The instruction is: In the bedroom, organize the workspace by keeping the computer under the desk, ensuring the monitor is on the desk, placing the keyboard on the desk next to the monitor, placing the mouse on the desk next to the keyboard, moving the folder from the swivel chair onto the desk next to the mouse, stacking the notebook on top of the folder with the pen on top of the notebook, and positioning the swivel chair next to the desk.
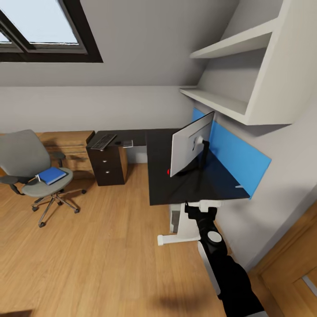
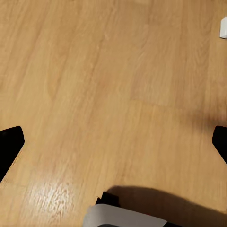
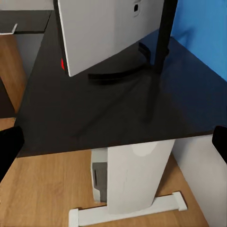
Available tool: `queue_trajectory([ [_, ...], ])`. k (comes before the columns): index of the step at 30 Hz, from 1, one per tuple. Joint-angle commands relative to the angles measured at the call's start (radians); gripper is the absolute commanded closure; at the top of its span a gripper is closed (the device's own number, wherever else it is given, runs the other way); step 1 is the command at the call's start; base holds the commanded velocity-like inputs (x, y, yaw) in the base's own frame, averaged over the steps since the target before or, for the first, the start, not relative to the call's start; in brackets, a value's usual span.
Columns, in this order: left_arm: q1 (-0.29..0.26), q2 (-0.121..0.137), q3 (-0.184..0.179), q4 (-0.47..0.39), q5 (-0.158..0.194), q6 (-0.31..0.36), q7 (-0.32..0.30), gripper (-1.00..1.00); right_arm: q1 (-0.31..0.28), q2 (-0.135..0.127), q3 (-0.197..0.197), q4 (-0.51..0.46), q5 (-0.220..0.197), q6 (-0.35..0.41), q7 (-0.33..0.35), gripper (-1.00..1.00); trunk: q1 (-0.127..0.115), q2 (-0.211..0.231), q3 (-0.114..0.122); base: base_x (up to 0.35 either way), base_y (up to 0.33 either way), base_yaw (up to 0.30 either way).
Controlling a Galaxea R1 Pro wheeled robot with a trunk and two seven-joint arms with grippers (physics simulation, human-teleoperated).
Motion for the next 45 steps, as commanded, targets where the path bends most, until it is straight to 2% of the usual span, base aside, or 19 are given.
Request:
queue_trajectory([
  [1,-0.001,0.0,-0.001,0.0,-0.001,-0.003,0.004,-1.0,0.002,0.0,0.002,-0.003,0.007,0.006,-0.005,-1.0,0.001,-0.002,-0.002,0.138,0.259,0.0],
  [13,-0.001,0.001,-0.002,0.001,-0.001,-0.005,0.005,-1.0,0.007,0.005,0.011,-0.028,0.014,0.002,-0.022,-1.0,0.001,-0.002,-0.002,0.195,0.202,0.0],
  [15,-0.001,0.001,-0.002,0.001,-0.001,-0.005,0.004,-1.0,0.006,0.008,0.027,-0.031,0.015,0.008,-0.046,-1.0,0.001,-0.002,-0.002,0.093,0.058,0.0],
  [17,-0.001,0.001,-0.002,0.004,-0.001,-0.005,0.005,-1.0,0.006,0.011,0.061,-0.054,0.018,0.024,-0.084,-1.0,0.001,-0.002,-0.002,0.048,0.03,0.0],
  [18,-0.001,0.001,-0.002,0.006,-0.001,-0.005,0.004,-1.0,0.006,0.013,0.095,-0.084,0.024,0.051,-0.117,-1.0,0.001,-0.002,-0.002,0.027,0.017,0.0],
  [21,-0.001,0.001,-0.002,0.008,-0.002,-0.004,0.004,-1.0,0.005,0.016,0.155,-0.139,0.041,0.125,-0.193,-1.0,0.001,-0.002,-0.002,0.017,0.01,0.0],
  [24,-0.001,0.001,-0.002,0.009,-0.002,-0.004,0.004,-1.0,0.003,0.017,0.186,-0.161,0.049,0.169,-0.249,-1.0,0.001,-0.002,-0.002,0.006,0.004,0.0],
  [27,-0.001,0.001,-0.002,0.009,-0.002,-0.004,0.004,-1.0,0.001,0.017,0.199,-0.157,0.051,0.184,-0.274,-1.0,0.001,-0.002,-0.002,0.003,0.002,0.0],
  [31,-0.001,0.001,-0.002,0.01,-0.002,-0.004,0.004,-1.0,0.001,0.016,0.204,-0.134,0.05,0.158,-0.285,-1.0,0.001,-0.002,-0.002,0.096,0.001,0.0],
  [33,-0.001,0.001,-0.003,0.01,-0.002,-0.004,0.004,-1.0,0.001,0.014,0.204,-0.114,0.049,0.095,-0.291,-1.0,0.001,-0.002,-0.002,0.247,0.0,0.0],
  [36,-0.001,0.0,-0.003,0.01,-0.002,-0.004,0.004,-1.0,0.002,0.011,0.203,-0.097,0.05,0.04,-0.295,-1.0,0.001,-0.002,-0.002,0.292,0.0,0.0],
  [45,-0.001,-0.001,-0.004,0.01,-0.002,-0.004,0.004,-1.0,0.004,0.007,0.203,-0.089,0.053,-0.001,-0.299,-1.0,0.001,-0.002,-0.002,0.322,0.0,0.0],
])
